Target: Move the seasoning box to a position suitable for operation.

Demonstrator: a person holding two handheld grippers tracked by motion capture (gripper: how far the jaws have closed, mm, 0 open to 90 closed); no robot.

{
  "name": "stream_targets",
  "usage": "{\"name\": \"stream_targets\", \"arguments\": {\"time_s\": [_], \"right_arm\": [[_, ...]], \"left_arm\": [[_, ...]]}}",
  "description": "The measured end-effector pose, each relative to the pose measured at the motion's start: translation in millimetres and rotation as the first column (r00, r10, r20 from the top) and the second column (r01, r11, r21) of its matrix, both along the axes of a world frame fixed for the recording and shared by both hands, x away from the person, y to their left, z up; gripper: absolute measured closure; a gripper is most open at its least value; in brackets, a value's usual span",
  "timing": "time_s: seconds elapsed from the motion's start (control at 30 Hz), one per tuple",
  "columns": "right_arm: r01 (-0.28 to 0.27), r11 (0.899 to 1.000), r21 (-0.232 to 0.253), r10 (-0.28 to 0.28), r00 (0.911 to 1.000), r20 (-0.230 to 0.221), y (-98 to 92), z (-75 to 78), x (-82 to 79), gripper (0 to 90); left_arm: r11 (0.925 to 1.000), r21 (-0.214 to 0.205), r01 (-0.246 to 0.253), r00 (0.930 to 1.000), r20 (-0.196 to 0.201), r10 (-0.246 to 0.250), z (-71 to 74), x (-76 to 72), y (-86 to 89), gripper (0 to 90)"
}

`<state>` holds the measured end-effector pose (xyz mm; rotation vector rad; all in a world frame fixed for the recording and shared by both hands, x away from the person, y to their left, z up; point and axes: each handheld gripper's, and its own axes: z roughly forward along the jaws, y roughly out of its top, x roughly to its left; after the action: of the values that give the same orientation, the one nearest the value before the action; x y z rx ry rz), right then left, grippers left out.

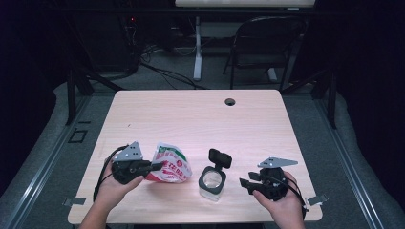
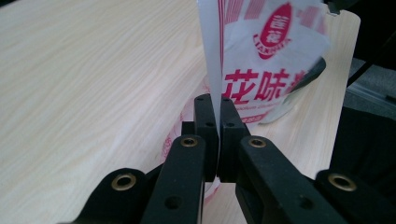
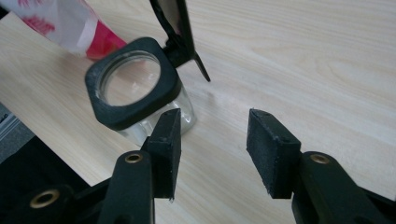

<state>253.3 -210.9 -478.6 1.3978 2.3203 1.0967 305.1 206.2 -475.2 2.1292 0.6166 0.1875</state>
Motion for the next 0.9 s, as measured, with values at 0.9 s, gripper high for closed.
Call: {"name": "stream_targets", "arguments": {"time_s": [0.9], "right_arm": [[-0.204, 0.978, 0.04, 0.203, 0.9787, 0.03, 49.5, 40.4, 0.7, 57.1]], "left_arm": [[0.9994, -0.035, -0.004, 0.9944, -0.106, 0.0, -33.7, -17.7, 11.9, 90.0]]}}
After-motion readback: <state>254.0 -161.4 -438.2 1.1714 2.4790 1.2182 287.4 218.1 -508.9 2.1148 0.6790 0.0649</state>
